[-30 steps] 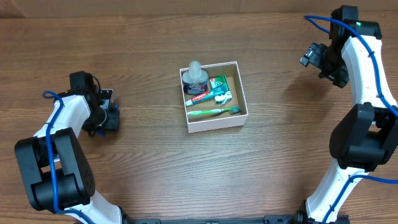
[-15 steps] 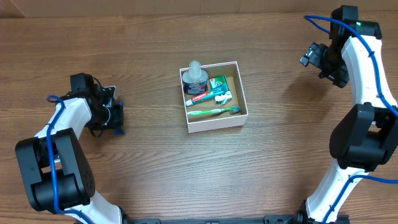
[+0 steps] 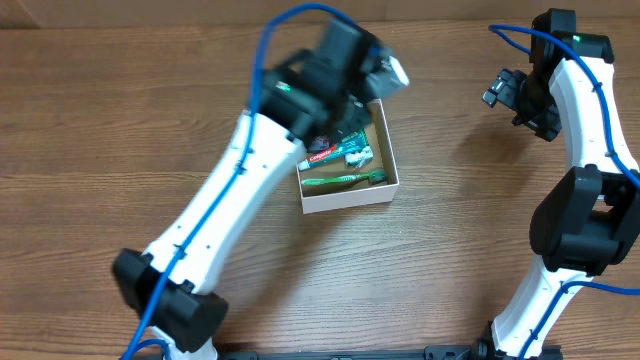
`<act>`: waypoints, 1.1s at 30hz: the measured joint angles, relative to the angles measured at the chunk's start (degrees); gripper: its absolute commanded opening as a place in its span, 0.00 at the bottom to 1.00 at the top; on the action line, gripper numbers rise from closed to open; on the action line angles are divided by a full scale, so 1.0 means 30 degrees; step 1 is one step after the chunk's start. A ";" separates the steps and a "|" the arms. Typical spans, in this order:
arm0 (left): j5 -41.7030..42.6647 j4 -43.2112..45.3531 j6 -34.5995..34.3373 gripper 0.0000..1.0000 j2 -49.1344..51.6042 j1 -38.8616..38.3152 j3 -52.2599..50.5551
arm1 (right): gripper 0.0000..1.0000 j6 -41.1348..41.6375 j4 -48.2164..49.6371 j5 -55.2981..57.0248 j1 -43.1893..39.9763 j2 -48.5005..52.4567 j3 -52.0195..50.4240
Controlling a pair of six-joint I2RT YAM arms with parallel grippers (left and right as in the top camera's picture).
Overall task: Pack container
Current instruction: 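Place the blue razor into the box with the left gripper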
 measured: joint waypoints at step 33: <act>-0.4065 -1.0877 -1.1672 1.00 -0.8561 -0.1647 0.7912 | 1.00 -0.0007 0.0015 0.0000 0.0000 0.0000 0.0000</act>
